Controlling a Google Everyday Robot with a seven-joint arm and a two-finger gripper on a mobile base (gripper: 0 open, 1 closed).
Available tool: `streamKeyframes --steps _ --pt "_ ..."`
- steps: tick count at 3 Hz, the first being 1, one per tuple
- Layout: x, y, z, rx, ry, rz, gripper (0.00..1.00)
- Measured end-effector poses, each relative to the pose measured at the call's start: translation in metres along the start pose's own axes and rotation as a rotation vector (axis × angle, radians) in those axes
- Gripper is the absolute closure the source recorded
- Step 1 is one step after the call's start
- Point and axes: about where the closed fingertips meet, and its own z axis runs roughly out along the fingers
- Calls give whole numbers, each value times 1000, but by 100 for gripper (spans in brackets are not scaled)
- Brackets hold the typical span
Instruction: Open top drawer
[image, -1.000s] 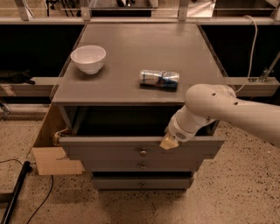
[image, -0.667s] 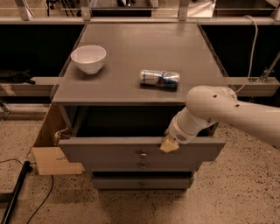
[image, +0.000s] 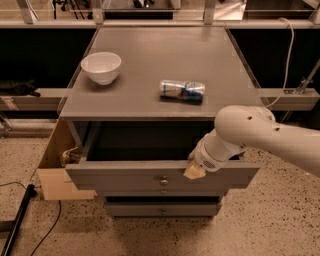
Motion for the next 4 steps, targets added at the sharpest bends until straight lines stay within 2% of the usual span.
streamKeyframes --steps 3,4 --pt "0 0 0 0 0 0 12" --pt "0 0 0 0 0 0 0"
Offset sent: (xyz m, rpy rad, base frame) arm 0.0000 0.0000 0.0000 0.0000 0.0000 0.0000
